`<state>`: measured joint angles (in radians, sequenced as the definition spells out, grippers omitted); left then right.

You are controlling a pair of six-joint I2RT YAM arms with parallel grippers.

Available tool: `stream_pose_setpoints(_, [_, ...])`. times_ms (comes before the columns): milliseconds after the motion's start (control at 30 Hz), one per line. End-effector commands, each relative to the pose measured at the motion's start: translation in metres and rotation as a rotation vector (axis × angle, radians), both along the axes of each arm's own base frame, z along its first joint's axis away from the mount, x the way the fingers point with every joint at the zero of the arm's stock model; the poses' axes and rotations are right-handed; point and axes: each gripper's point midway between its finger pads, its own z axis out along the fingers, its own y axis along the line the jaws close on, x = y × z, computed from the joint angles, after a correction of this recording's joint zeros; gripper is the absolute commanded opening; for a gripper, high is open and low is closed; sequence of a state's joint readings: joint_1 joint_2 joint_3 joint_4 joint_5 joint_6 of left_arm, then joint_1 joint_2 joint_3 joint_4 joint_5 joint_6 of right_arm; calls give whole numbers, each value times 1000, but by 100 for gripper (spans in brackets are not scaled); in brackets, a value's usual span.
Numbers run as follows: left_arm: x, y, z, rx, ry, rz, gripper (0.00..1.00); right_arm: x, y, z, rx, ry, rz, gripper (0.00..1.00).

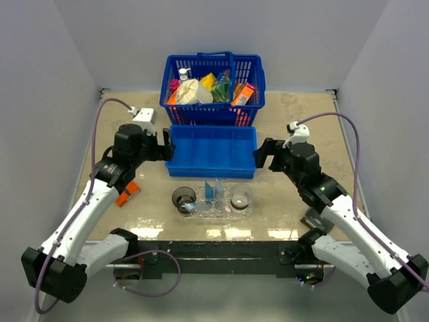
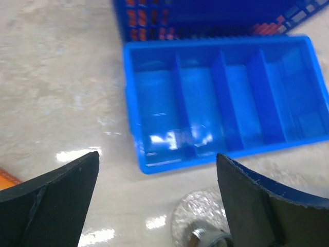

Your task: Prepare toiletry sets of a toothbrush and toothpaste on the tray

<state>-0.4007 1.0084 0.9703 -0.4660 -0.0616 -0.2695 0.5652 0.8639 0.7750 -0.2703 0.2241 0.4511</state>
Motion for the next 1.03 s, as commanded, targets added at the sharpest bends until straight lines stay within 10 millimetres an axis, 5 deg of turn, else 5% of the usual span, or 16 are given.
stream_pose_setpoints(0, [28, 41, 37, -98, -200, 127, 100, 8, -26, 35, 45, -48, -71, 98])
stream_pose_setpoints(133, [26, 84, 33, -86, -238, 246, 100, -1, -57, 61, 28, -103, -170, 98])
stream_pose_setpoints(467, [3, 87, 67, -85, -447, 217, 100, -31, -107, 101, -30, -258, -323, 98])
stream_pose_setpoints(1000, [-3, 92, 68, -74, -473, 238, 100, -30, -105, 95, -49, -258, -305, 98])
